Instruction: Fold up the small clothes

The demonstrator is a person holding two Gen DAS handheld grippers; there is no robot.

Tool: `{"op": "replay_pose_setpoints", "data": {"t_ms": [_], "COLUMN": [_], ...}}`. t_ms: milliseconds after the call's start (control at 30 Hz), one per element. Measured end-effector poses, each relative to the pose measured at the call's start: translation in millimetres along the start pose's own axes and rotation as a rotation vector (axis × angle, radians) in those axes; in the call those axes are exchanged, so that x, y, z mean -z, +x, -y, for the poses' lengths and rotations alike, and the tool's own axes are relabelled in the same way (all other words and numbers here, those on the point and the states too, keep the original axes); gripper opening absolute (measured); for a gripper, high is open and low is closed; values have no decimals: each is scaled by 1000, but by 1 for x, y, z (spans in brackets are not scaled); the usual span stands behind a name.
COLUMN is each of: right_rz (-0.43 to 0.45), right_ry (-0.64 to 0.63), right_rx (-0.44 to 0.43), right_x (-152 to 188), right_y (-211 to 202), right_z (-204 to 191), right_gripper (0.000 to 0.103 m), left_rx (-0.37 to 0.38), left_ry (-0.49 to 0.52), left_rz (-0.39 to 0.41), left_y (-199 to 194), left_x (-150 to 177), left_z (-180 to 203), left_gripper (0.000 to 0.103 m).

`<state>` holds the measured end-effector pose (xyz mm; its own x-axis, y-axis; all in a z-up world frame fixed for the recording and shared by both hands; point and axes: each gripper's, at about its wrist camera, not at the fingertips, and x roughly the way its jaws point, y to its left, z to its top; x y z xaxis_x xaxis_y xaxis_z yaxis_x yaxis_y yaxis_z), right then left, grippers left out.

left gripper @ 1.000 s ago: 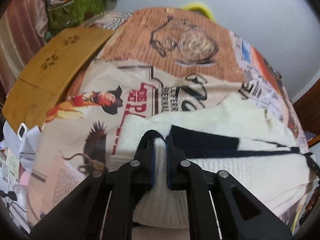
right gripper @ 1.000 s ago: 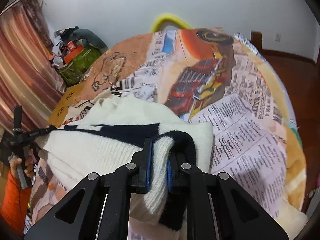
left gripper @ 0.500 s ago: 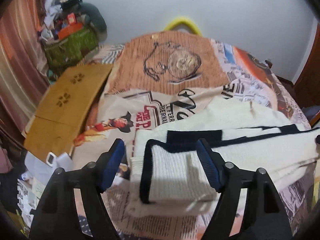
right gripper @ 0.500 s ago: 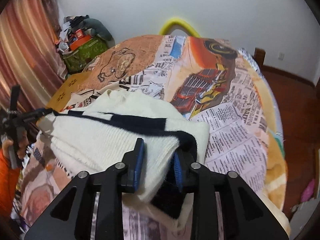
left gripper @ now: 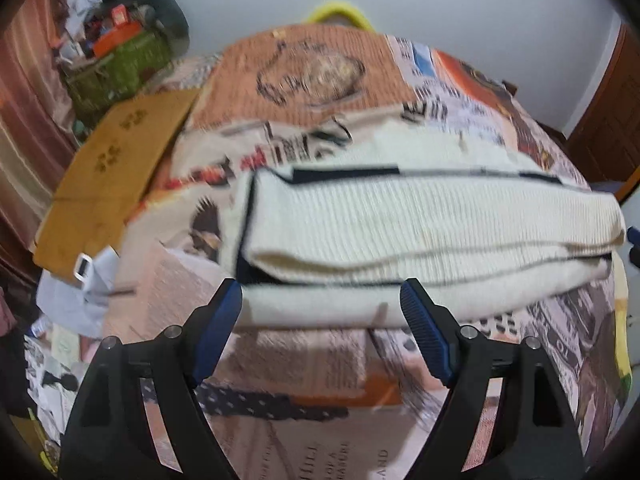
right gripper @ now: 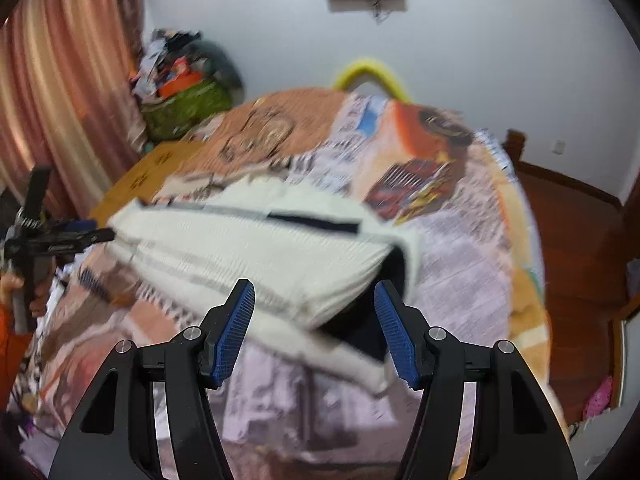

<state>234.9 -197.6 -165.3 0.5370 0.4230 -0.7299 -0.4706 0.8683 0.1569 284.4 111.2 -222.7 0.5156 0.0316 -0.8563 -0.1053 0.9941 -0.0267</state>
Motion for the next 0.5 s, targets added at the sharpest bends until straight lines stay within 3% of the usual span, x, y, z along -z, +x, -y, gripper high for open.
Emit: {"op": "replay_pose_setpoints", "data": {"t_ms": [167, 333, 500], "right_rz": [-81, -144, -165], "right_ry": [-31, -19, -93], "right_rx": [-36, -48, -41], "right_x": [11, 3, -20], "right_y": [35, 67, 88], "right_z": [-11, -7, -15], "right_gripper": [58, 58, 58], "left_rx": [59, 19, -21], "left_ry": [44, 127, 143], "left_rz": [-56, -80, -51], "left_y": [21, 45, 59], "left_x": [5, -7, -45], "left_z": [19, 38, 36], "left_gripper": [81, 81, 81]}}
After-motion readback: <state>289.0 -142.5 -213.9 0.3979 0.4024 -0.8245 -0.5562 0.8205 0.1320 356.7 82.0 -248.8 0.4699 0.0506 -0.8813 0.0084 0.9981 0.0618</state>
